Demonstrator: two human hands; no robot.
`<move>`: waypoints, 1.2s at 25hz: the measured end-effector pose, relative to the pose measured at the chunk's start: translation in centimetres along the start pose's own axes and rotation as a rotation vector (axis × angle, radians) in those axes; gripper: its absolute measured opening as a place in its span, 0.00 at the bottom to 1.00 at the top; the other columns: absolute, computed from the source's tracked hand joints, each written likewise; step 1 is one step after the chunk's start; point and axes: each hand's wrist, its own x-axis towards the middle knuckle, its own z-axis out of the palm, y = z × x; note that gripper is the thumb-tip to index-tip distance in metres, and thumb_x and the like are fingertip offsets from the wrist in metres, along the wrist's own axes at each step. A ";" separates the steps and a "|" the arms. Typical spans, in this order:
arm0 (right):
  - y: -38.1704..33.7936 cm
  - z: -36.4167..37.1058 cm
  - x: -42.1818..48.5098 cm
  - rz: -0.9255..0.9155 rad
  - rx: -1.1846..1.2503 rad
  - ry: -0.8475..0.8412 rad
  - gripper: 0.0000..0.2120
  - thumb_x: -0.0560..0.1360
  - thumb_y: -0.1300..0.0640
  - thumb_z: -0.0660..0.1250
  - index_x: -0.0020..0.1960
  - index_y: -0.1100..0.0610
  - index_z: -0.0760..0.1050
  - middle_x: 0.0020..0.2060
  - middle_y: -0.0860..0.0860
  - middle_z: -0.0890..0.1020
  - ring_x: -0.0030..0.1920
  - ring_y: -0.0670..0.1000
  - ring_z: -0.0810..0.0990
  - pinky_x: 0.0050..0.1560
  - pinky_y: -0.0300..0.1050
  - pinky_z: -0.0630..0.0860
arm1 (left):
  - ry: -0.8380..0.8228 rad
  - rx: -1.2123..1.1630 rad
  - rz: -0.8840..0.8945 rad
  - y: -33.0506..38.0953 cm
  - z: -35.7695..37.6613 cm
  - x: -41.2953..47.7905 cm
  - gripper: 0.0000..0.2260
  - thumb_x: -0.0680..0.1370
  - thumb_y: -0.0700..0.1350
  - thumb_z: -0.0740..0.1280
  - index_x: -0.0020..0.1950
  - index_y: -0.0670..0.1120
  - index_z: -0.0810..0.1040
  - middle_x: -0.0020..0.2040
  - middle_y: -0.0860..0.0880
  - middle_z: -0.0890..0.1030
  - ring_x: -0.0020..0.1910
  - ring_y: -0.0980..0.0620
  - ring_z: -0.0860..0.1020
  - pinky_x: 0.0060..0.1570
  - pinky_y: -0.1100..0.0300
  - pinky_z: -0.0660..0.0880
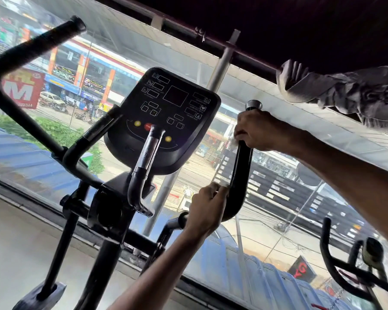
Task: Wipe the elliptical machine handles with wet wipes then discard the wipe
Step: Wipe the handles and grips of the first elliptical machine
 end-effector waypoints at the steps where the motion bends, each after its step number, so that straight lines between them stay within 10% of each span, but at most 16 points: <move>1: -0.8 0.1 -0.8 -0.012 0.058 -0.009 0.08 0.80 0.59 0.67 0.51 0.58 0.86 0.51 0.53 0.83 0.56 0.55 0.81 0.44 0.38 0.59 | -0.001 0.012 0.010 -0.1 -0.1 -0.5 0.22 0.73 0.60 0.57 0.41 0.42 0.76 0.35 0.49 0.78 0.41 0.46 0.76 0.43 0.52 0.71; 8: -5.3 1.9 -5.6 -0.105 0.238 0.014 0.07 0.78 0.62 0.70 0.46 0.59 0.87 0.45 0.52 0.80 0.49 0.53 0.82 0.47 0.33 0.62 | -0.034 0.022 0.084 -1.5 -0.5 -1.8 0.15 0.77 0.57 0.58 0.33 0.52 0.68 0.29 0.54 0.70 0.33 0.52 0.69 0.37 0.53 0.64; 12: -6.0 2.2 -6.8 -0.254 0.244 -0.094 0.07 0.77 0.61 0.71 0.43 0.58 0.87 0.42 0.51 0.80 0.44 0.49 0.80 0.48 0.36 0.68 | -0.051 -0.003 0.100 -2.0 -0.5 -1.9 0.13 0.75 0.56 0.59 0.41 0.51 0.79 0.36 0.55 0.80 0.41 0.51 0.78 0.46 0.50 0.75; 18: -1.0 4.6 -3.0 -0.092 0.111 0.299 0.14 0.78 0.60 0.62 0.42 0.59 0.85 0.40 0.52 0.80 0.44 0.57 0.81 0.50 0.50 0.79 | 0.056 -0.031 0.156 -3.3 -0.4 -2.9 0.16 0.78 0.52 0.59 0.63 0.52 0.77 0.54 0.52 0.84 0.55 0.53 0.82 0.53 0.53 0.79; 25: -7.1 6.1 -7.9 -0.082 0.185 0.180 0.06 0.70 0.69 0.74 0.38 0.60 0.82 0.40 0.60 0.80 0.43 0.63 0.79 0.44 0.55 0.76 | 0.127 0.016 0.108 -4.6 -0.2 -3.5 0.15 0.74 0.45 0.59 0.57 0.46 0.78 0.53 0.50 0.83 0.50 0.51 0.81 0.51 0.52 0.78; 30: -12.6 8.4 -11.9 -0.247 0.119 0.333 0.11 0.69 0.68 0.63 0.37 0.58 0.81 0.39 0.54 0.78 0.43 0.56 0.78 0.39 0.50 0.80 | 0.140 0.004 0.083 -5.4 -0.4 -3.3 0.21 0.70 0.39 0.57 0.61 0.47 0.77 0.57 0.49 0.83 0.53 0.51 0.83 0.54 0.47 0.81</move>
